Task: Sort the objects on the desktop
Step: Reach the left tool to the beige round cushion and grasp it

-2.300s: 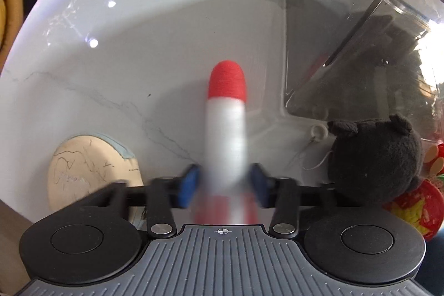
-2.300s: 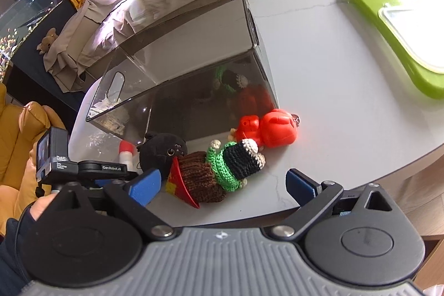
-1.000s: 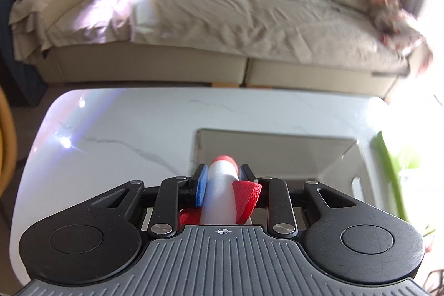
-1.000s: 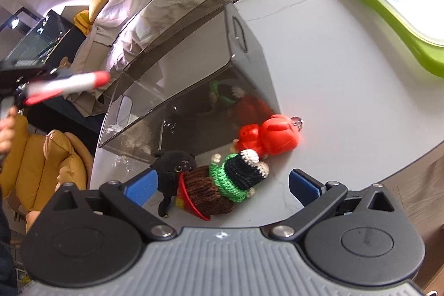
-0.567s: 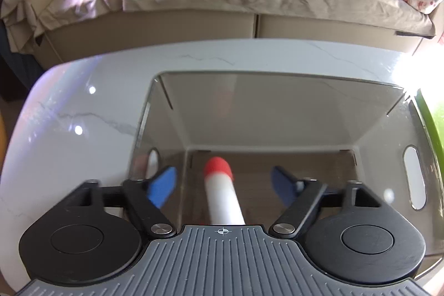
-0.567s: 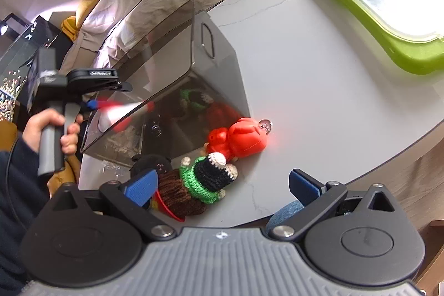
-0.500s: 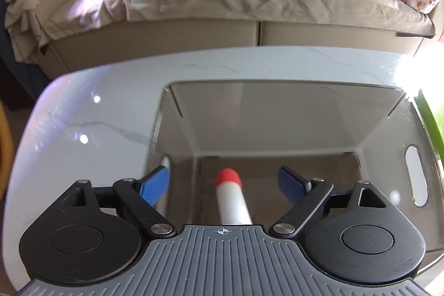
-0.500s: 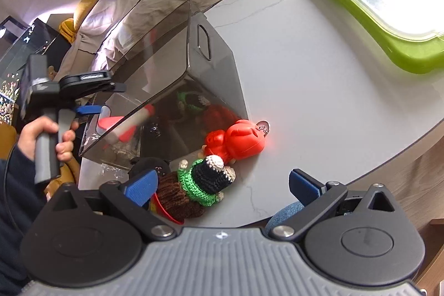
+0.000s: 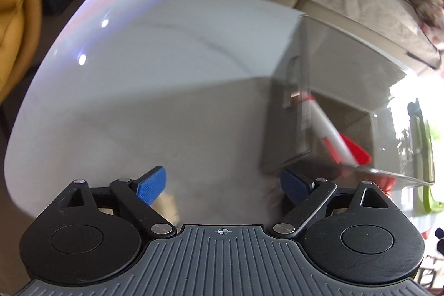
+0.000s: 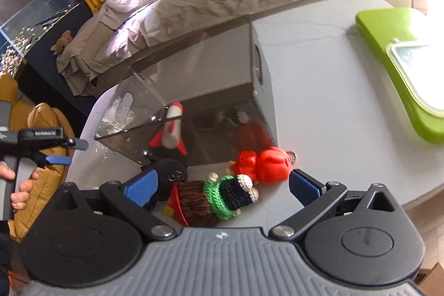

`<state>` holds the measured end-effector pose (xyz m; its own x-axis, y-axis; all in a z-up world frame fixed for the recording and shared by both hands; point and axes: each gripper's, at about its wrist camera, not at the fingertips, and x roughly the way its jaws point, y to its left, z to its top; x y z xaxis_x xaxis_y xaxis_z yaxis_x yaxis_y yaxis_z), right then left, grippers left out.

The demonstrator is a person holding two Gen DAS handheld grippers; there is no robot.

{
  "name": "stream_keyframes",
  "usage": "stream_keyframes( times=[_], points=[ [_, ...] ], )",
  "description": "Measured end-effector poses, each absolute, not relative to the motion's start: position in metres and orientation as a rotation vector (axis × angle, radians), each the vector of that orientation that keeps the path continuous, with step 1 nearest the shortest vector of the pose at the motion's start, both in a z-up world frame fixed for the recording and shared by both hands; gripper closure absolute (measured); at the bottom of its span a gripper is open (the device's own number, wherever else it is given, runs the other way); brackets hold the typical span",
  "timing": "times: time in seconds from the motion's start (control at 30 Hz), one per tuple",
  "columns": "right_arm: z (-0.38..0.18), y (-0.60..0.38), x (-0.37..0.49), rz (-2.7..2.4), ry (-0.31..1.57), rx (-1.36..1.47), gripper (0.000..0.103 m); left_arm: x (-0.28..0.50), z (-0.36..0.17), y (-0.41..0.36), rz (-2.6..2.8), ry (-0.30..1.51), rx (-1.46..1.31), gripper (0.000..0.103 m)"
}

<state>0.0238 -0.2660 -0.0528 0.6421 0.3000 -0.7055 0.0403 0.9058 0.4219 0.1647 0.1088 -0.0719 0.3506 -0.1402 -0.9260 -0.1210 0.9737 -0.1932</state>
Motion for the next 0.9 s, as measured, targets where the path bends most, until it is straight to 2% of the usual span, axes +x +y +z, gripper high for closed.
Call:
stream_keyframes(
  times=[0.27,0.3,0.37,0.57,0.73,0.8,0.87,0.9],
  points=[
    [-0.006,-0.216,0.046,0.242,0.819,0.296,0.001,0.145,-0.135,0.181,0.072,1.314,-0.375,0.01],
    [-0.008,-0.211,0.046,0.249,0.826,0.303,0.001,0.145,-0.144,0.185,0.056,1.328,-0.409,0.01],
    [-0.017,-0.202,0.044,0.264,0.859,0.326,0.001,0.143,-0.153,0.188,0.061,1.298,-0.425,0.002],
    [-0.054,-0.144,0.071,0.459,0.933,0.397,0.001,0.122,-0.159,0.218,-0.055,1.134,-0.644,0.002],
    [-0.086,-0.093,0.094,0.631,0.989,0.456,0.001,0.09,-0.174,0.252,-0.099,1.063,-0.961,0.002],
    [-0.099,-0.073,0.103,0.7,1.011,0.479,0.001,0.086,-0.18,0.256,-0.065,1.066,-0.986,0.002],
    [-0.112,-0.053,0.113,0.77,1.031,0.502,0.01,0.086,-0.182,0.254,-0.013,1.067,-0.945,0.002],
    [-0.124,-0.041,0.121,0.781,1.059,0.502,0.019,0.085,-0.182,0.254,-0.002,1.064,-0.939,0.002]
  ],
)
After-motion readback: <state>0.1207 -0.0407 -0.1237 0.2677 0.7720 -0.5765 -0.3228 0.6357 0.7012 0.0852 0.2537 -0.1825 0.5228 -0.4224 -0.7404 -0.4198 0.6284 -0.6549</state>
